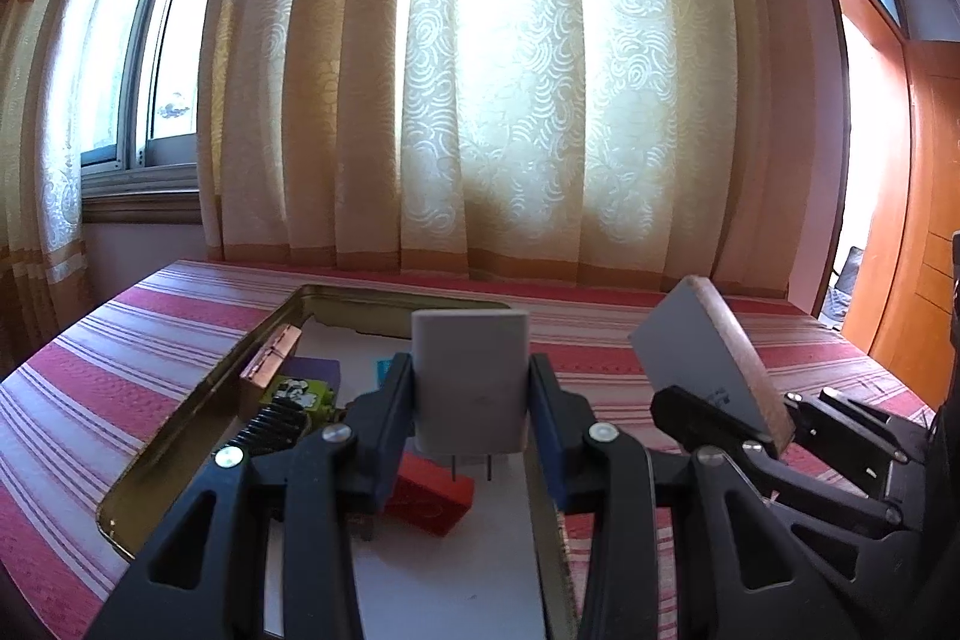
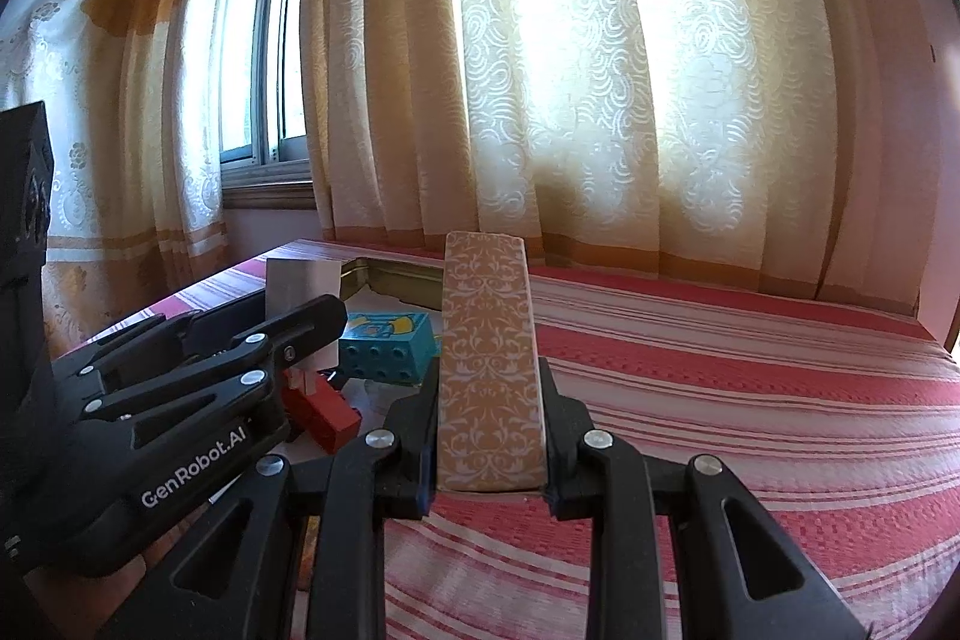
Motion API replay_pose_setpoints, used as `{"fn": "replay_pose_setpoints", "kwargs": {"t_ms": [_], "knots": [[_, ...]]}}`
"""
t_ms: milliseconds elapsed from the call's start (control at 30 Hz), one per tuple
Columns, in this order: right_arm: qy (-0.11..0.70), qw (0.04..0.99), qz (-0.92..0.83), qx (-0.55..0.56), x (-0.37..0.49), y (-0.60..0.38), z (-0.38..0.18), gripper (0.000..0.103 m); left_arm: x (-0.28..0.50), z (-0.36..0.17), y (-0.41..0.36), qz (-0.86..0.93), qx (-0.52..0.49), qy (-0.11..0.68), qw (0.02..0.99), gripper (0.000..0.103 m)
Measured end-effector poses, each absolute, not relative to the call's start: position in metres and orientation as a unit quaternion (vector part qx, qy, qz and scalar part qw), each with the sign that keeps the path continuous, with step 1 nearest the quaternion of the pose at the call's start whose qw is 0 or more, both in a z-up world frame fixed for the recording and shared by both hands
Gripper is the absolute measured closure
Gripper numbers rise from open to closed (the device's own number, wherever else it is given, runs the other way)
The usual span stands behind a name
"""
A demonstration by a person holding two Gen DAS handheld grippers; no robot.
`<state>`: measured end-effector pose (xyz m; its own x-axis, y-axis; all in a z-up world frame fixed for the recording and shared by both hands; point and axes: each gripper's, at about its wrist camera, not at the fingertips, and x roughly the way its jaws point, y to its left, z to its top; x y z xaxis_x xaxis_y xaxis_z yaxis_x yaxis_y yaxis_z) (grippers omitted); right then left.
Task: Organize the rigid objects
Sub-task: 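Carry the patterned block and white charger over the tin tray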
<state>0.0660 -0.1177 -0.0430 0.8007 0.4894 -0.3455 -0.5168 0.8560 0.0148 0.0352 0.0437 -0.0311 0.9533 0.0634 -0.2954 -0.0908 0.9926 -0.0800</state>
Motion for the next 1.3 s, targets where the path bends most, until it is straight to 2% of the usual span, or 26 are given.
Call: {"fn": "replay_pose_setpoints", "kwargs": {"t_ms": [1300], "knots": [[0.191, 0.927, 0.314, -0.076, 0.076, -0.058, -0.045, 0.075, 0.037, -0.031, 0.102, 0.087, -0.053, 0.173, 0.98, 0.066]]}}
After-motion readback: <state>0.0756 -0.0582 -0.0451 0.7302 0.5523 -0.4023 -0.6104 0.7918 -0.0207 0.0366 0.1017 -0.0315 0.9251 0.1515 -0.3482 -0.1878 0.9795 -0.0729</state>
